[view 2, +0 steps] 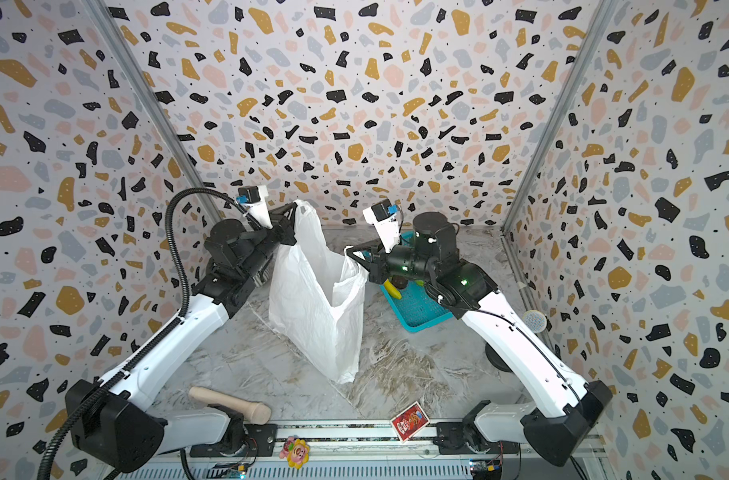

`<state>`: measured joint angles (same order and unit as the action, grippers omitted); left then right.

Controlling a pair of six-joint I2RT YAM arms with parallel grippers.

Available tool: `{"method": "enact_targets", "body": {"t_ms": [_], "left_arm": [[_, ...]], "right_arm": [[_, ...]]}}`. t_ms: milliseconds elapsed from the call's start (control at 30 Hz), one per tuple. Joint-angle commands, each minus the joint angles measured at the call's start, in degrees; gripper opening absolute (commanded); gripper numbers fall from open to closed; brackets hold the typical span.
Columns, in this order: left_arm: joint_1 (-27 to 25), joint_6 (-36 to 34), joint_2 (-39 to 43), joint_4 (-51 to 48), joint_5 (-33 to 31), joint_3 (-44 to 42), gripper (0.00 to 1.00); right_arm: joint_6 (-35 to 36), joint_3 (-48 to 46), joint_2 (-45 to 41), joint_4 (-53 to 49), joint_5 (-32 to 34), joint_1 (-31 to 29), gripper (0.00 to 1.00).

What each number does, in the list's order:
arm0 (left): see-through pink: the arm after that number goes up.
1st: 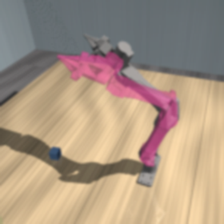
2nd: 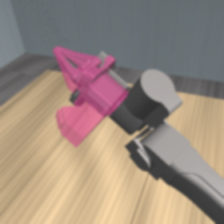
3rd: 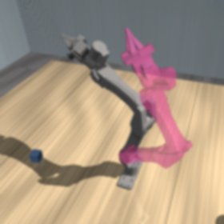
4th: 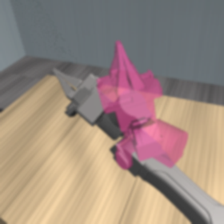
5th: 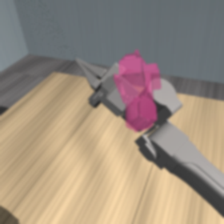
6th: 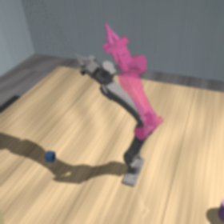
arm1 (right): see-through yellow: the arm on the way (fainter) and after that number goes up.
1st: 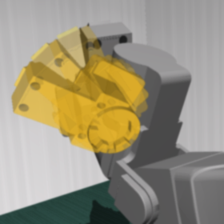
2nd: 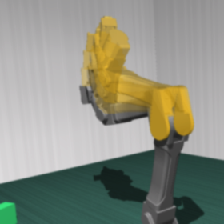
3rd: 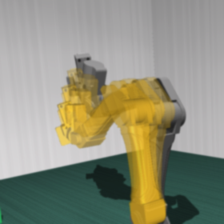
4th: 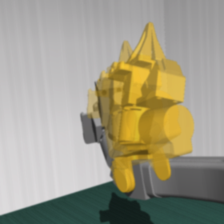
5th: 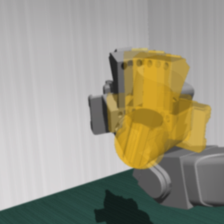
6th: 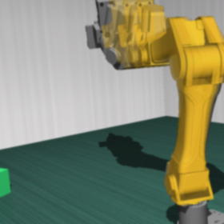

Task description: Place the fruits into the plastic bag

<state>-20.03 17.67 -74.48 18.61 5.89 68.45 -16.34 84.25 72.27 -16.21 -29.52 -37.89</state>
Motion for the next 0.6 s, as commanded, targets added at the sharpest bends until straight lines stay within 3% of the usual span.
{"method": "enact_targets", "body": {"t_ms": [0, 167, 300, 333, 367, 400, 500, 567], "left_arm": [[0.35, 0.27, -0.94, 3.88, 2.54, 3.36, 0.00], [0.35, 2.09, -0.53, 2.09, 5.26, 4.12, 0.00], [0.36, 4.28, 1.87, 2.21, 6.66, -0.53, 0.00], [0.35, 4.76, 2.83, 2.54, 6.91, -2.28, 0.00], [0.35, 5.27, 3.94, 2.87, 7.46, -4.21, 0.00], [0.35, 5.81, 5.09, 3.20, 8.57, -6.06, 0.00], [0.34, 6.77, 8.67, 3.88, 11.44, -10.77, 0.00], [0.35, 7.30, 11.38, 4.19, 11.64, -13.55, 0.00]], "right_arm": [[-0.08, -3.61, -2.98, 2.68, 5.18, 0.16, 0.00], [-5.43, -13.41, -5.67, 1.19, 18.96, 0.90, 0.00], [-11.59, -19.88, -6.53, -0.71, 21.37, 4.59, 0.02], [-12.77, -21.12, -6.84, -0.75, 21.02, 5.90, 0.17], [-14.17, -22.40, -7.46, -0.91, 20.94, 7.54, 0.45], [-15.35, -23.49, -8.12, -0.50, 20.49, 9.54, 0.58], [-17.73, -25.73, -10.13, 1.55, 18.25, 15.65, 0.72], [-18.73, -25.76, -10.62, 2.09, 18.34, 19.12, 0.76]]}}
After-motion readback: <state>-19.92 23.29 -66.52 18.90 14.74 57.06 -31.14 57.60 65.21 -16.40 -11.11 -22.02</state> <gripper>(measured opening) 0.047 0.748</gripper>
